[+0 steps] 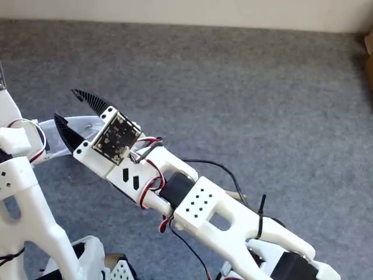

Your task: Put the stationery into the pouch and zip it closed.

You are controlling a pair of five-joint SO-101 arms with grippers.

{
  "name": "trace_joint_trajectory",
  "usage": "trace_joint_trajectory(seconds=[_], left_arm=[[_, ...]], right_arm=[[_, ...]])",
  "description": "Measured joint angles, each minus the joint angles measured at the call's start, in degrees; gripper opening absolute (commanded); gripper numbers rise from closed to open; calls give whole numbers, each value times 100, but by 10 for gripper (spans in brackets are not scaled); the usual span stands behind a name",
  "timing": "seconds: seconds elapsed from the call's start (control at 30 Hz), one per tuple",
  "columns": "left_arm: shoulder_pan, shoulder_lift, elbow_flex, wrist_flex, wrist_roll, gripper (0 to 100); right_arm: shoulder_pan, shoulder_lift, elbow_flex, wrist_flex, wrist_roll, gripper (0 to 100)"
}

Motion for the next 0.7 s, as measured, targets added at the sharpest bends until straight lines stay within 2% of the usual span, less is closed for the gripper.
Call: trace_joint_trajectory(seconds=[0.27, 0.53, 0.7], left_arm=[[0, 0, 9, 0, 0, 7], [0, 0, 9, 0, 0, 7], [0, 0, 9, 0, 0, 7]], right_arm=[[264, -563, 0, 1099, 0, 170], [308, -677, 0, 1160, 0, 170], [316, -1257, 0, 1204, 0, 170]])
